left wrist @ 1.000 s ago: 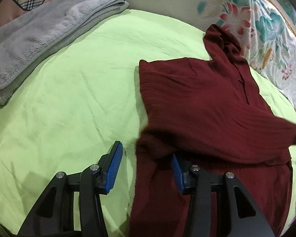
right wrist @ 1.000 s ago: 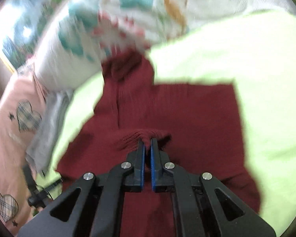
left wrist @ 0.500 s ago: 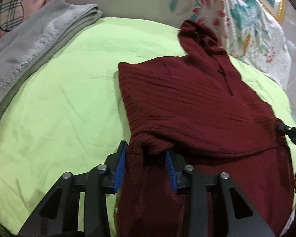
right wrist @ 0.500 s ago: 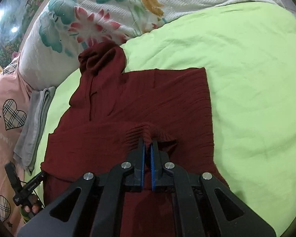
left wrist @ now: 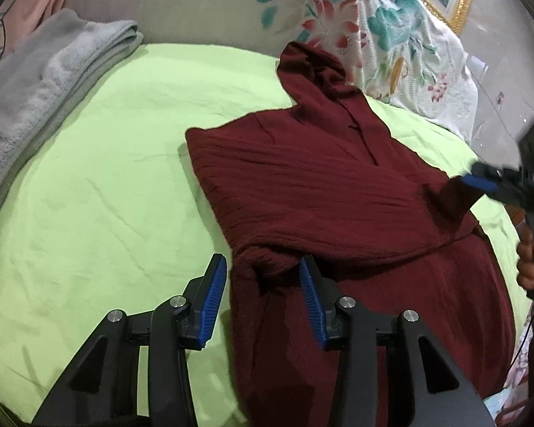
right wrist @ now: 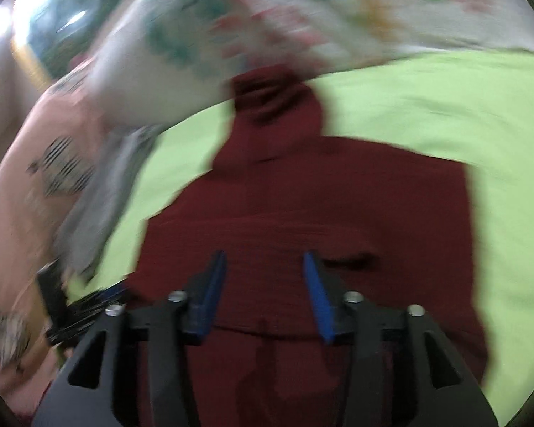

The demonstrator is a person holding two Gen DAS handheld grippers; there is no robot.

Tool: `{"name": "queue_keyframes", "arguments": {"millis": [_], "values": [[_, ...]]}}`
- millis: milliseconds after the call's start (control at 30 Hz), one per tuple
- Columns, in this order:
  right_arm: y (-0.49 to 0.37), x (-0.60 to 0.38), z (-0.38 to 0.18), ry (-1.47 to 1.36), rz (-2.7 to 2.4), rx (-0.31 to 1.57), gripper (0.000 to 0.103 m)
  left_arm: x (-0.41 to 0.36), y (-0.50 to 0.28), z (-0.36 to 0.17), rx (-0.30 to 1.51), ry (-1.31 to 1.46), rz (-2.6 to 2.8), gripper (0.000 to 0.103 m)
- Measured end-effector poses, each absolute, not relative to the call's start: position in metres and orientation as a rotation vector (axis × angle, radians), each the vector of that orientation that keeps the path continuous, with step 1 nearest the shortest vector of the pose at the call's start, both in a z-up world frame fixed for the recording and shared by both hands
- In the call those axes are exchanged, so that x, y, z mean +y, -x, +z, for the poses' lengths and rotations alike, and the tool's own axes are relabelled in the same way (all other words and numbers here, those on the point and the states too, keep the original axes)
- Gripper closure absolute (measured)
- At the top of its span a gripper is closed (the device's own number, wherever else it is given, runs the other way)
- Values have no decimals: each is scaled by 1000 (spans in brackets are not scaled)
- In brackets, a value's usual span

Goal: Fold large clothes

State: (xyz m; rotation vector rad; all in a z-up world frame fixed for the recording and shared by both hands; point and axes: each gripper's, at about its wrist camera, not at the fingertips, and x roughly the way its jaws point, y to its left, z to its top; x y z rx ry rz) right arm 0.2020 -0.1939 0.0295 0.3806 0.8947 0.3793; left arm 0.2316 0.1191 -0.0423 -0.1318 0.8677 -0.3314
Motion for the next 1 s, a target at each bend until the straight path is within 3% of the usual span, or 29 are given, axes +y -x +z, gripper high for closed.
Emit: {"name": "queue_keyframes", "arguments": {"millis": [267,533,567,600,633,833,1000], "values": [[-302,-18,-9,-216,708,1056,54,121,-244,-48,880,132,-399,60],[-351,43,-47,-104,806,1186,54,127,-257,-60,915,183,-455,64],[-351,46,-50,-86,814,1192,61,129,-259,-62,922,192,-454,70],[-349,47,-49,-72,810,1188,73,130,-260,-62,922,193,-451,83],[-350,48,-51,-80,808,1192,97,131,-260,-62,916,190,-438,87],[-354,37,-37,-235,771,1081,97,127,-227,-37,723,96,-311,95],[-360,36,-41,-326,693,1025,97,119,-218,-55,779,27,-108,96]]}}
